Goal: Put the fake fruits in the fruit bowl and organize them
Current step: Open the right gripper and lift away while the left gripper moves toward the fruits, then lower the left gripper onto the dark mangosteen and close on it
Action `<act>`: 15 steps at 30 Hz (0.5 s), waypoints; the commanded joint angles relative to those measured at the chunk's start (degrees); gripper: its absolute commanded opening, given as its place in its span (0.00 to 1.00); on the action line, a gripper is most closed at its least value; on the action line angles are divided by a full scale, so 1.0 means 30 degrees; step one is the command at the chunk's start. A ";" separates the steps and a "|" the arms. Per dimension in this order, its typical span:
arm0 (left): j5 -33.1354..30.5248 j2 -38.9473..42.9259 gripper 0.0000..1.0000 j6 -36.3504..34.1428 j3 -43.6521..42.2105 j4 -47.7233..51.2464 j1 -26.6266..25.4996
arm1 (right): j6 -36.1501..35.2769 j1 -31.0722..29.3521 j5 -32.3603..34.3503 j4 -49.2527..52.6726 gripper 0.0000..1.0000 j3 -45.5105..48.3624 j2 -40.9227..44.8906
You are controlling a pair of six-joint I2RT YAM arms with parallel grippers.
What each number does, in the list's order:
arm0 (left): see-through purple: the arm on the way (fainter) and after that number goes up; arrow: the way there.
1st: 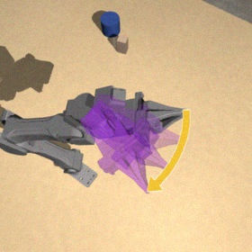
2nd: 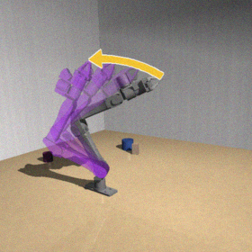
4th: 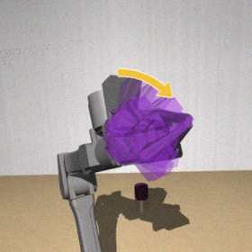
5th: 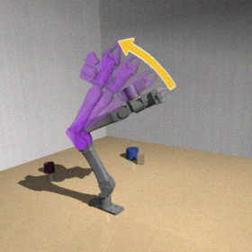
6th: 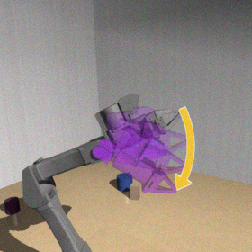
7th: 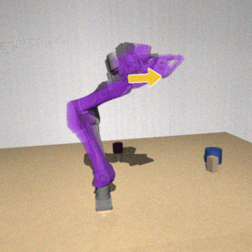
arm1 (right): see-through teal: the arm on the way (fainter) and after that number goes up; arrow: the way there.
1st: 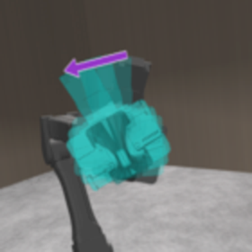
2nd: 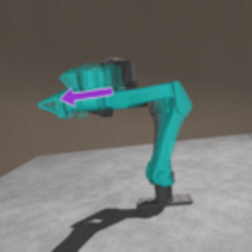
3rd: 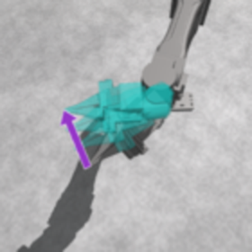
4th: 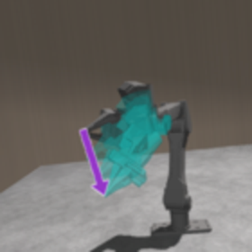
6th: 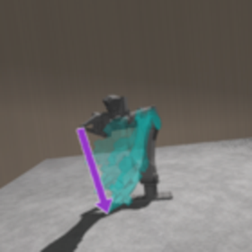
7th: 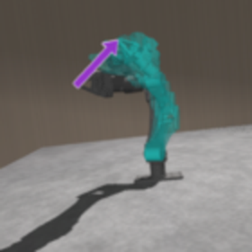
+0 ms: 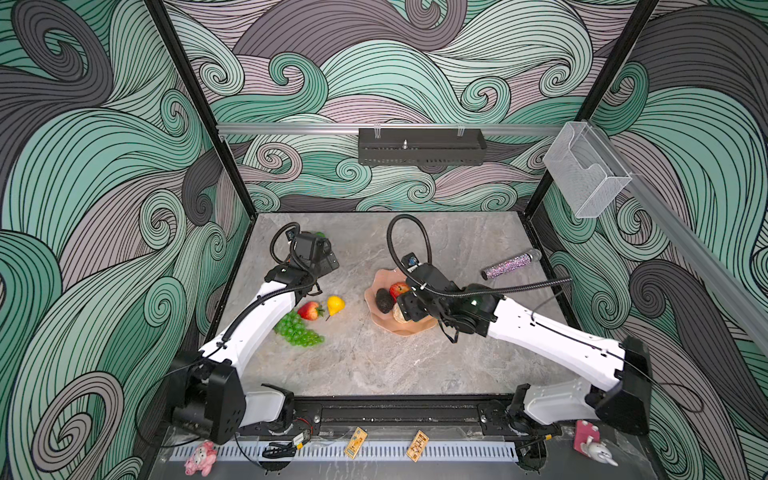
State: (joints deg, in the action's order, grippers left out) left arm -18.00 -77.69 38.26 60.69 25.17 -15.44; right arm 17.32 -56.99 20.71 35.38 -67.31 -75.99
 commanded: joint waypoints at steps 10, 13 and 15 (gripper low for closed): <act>0.0254 -0.8404 0.96 -0.1330 0.8586 0.5634 0.1616 | 0.1096 0.0161 0.1153 -0.4021 0.99 0.7683 0.9199; -0.0633 -1.0712 0.95 -0.1783 1.1514 0.7276 0.1874 | 0.1724 0.0202 0.1057 -0.4006 0.99 0.8737 1.0423; -0.1015 -1.1907 0.95 -0.2337 1.2998 0.7517 0.2240 | 0.2164 0.0221 0.0956 -0.3706 0.99 0.9118 1.1050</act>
State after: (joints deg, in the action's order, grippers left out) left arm -18.11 -110.10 34.24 94.32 41.10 -10.24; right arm 21.17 -56.60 23.03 25.63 -40.97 -44.93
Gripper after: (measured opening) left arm 0.947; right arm 0.991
